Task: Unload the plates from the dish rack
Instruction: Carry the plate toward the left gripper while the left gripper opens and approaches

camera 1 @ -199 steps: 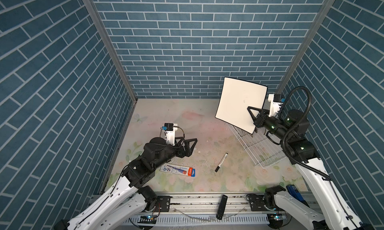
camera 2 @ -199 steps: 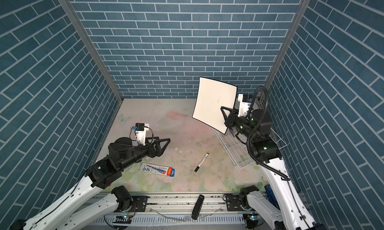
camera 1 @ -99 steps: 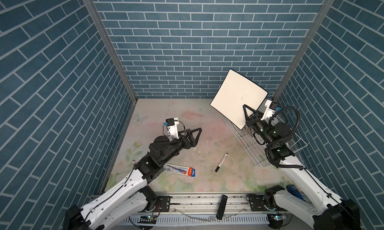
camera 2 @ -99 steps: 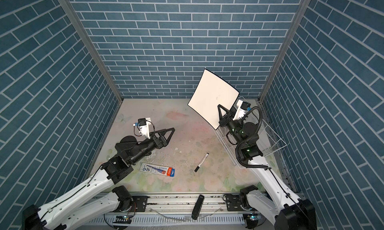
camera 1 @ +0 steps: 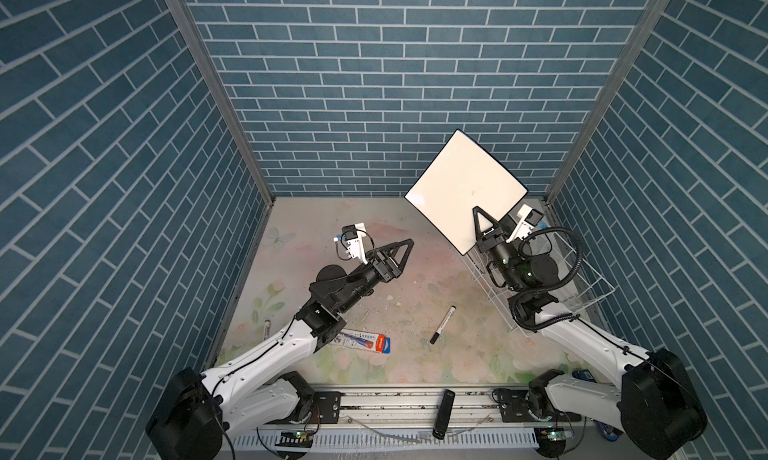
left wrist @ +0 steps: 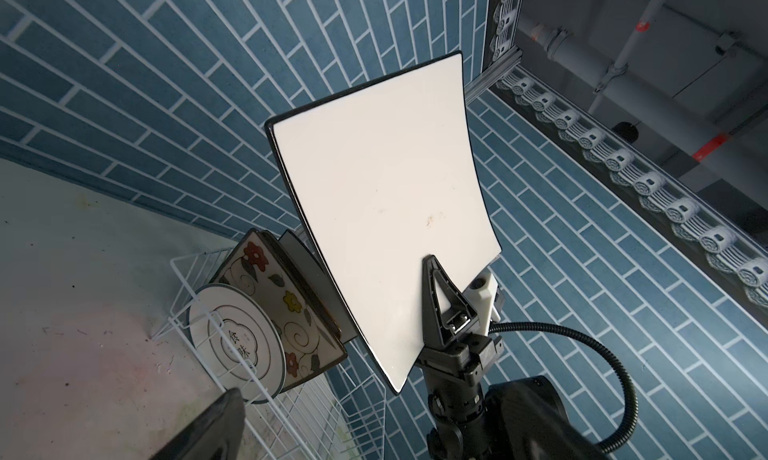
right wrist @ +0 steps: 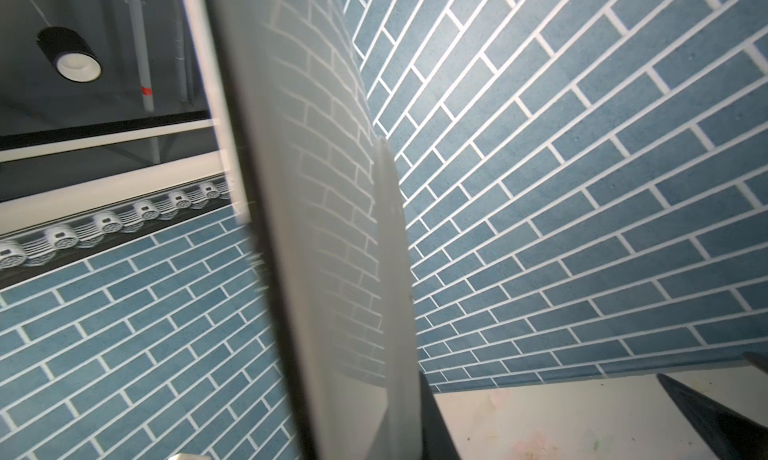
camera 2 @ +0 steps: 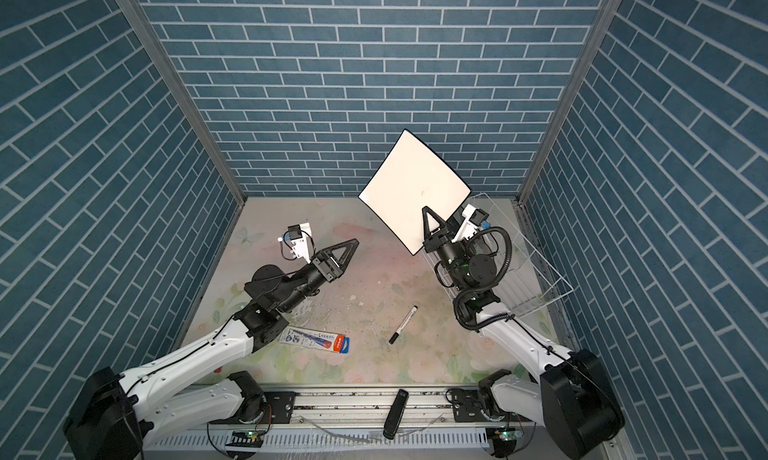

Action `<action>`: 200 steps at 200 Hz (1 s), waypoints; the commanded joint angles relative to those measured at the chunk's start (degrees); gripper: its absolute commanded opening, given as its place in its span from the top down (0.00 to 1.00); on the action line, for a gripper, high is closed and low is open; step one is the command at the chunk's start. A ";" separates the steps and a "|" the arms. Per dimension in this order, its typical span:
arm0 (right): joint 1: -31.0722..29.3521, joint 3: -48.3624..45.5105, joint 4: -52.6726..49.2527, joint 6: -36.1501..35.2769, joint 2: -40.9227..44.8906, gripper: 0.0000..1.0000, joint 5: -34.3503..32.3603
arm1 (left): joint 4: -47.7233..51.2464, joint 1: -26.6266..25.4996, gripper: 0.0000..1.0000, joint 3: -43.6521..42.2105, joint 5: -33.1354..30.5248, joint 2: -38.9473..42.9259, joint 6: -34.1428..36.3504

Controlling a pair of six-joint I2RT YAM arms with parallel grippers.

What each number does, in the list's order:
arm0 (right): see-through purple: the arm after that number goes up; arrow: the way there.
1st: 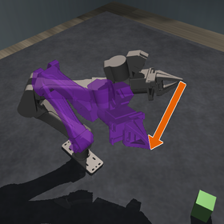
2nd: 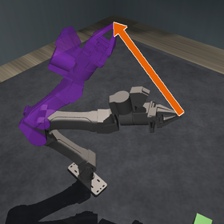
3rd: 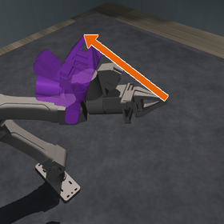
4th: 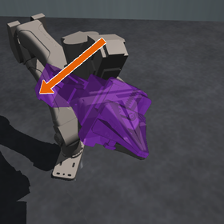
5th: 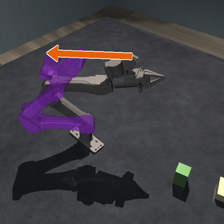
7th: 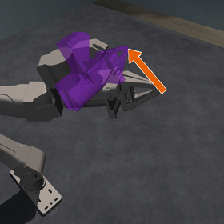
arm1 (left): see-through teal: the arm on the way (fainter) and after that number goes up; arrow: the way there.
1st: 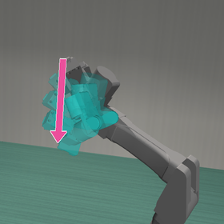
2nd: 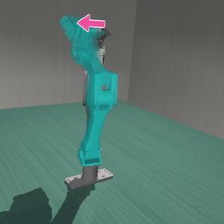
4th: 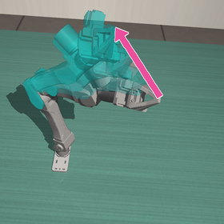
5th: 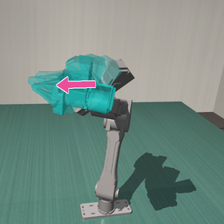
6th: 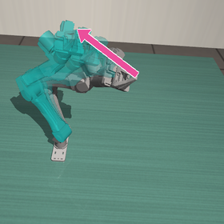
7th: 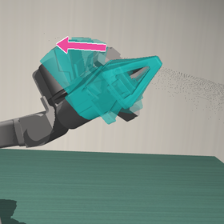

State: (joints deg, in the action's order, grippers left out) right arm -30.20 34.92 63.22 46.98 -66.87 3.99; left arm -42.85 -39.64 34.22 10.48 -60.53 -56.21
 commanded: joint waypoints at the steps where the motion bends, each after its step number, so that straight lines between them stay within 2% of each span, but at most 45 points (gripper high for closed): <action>1: -3.27 0.25 16.93 0.35 2.01 1.00 -5.07 | -6.78 1.08 0.01 -1.34 -1.06 -0.29 -1.35; 32: -7.06 0.96 16.92 -1.39 1.40 1.00 -8.08 | -10.24 1.76 0.03 0.50 1.40 -4.04 -2.07; 61: -8.88 1.95 16.89 -1.94 1.13 1.00 -9.68 | -17.55 1.95 0.05 3.17 4.16 -9.73 -3.20; 87: -10.09 3.06 16.94 -1.88 0.45 1.00 -9.34 | -20.00 2.28 0.11 6.99 7.40 -14.03 -4.10; 110: -11.23 3.78 16.96 -2.04 -0.16 1.00 -10.58 | -27.46 2.28 0.12 6.36 5.92 -16.78 -5.74; 132: -13.38 4.77 17.05 -5.90 -0.32 1.00 -11.72 | -32.59 2.66 0.12 6.08 3.40 -19.56 -6.59; 151: -14.82 5.42 17.05 -8.45 -0.29 1.00 -12.47 | -37.53 3.47 0.13 7.20 4.34 -23.43 -11.26; 163: -15.13 5.85 17.03 -9.04 -0.06 1.00 -11.99 | -37.75 3.69 0.14 8.38 5.12 -25.09 -13.13; 200: -15.52 6.12 17.01 -10.23 1.04 1.00 -11.69 | -37.71 3.69 0.15 8.35 5.14 -23.97 -11.14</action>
State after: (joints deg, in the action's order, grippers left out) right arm -45.52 35.31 67.83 38.59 -68.97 -7.03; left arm -75.81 -36.18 41.54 15.09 -86.26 -67.55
